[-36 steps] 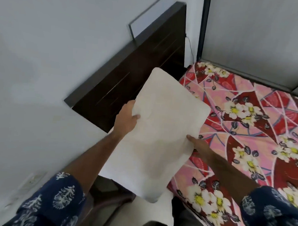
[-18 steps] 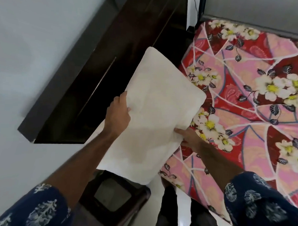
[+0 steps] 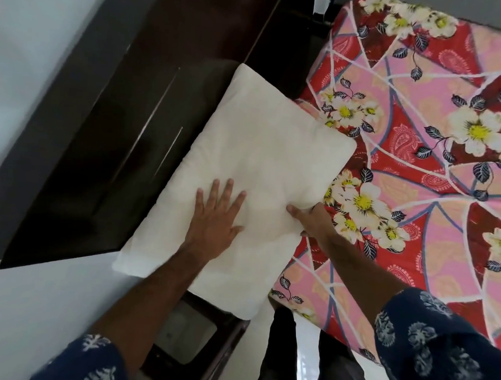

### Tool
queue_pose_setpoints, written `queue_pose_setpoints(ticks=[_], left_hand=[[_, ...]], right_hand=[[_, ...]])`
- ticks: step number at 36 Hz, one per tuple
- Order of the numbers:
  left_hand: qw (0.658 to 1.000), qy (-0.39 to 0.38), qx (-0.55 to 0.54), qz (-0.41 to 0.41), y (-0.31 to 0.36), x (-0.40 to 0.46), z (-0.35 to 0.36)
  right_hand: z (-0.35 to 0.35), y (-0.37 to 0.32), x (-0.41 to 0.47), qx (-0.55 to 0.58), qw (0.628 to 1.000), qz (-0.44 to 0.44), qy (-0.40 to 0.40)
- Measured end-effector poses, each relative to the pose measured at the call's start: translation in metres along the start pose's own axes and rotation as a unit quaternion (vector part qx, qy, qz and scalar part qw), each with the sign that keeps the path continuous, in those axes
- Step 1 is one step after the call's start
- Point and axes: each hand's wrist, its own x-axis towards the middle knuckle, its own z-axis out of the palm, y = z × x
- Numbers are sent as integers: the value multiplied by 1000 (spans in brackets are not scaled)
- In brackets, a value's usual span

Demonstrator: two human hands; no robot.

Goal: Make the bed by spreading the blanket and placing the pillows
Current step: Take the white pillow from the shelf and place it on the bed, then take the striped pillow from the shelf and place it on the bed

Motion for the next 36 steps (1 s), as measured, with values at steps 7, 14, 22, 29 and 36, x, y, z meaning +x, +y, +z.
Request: queue_pose_setpoints(ticks=[7, 14, 22, 29, 36], left_hand=[[999, -28, 14, 6, 4, -4, -20], [997, 20, 21, 70, 27, -12, -69], [975, 102, 60, 187, 120, -16, -139], [943, 133, 55, 301, 234, -32, -203], [901, 178, 54, 391, 378, -86, -249]], right_hand=[[-18, -7, -25, -90, 995, -8, -39], [-59, -14, -97, -372, 921, -108, 24], [-126, -1, -205, -582, 780, -178, 148], [-208, 51, -297, -559, 779, -142, 245], [-292, 141, -404, -489, 796, -69, 349]])
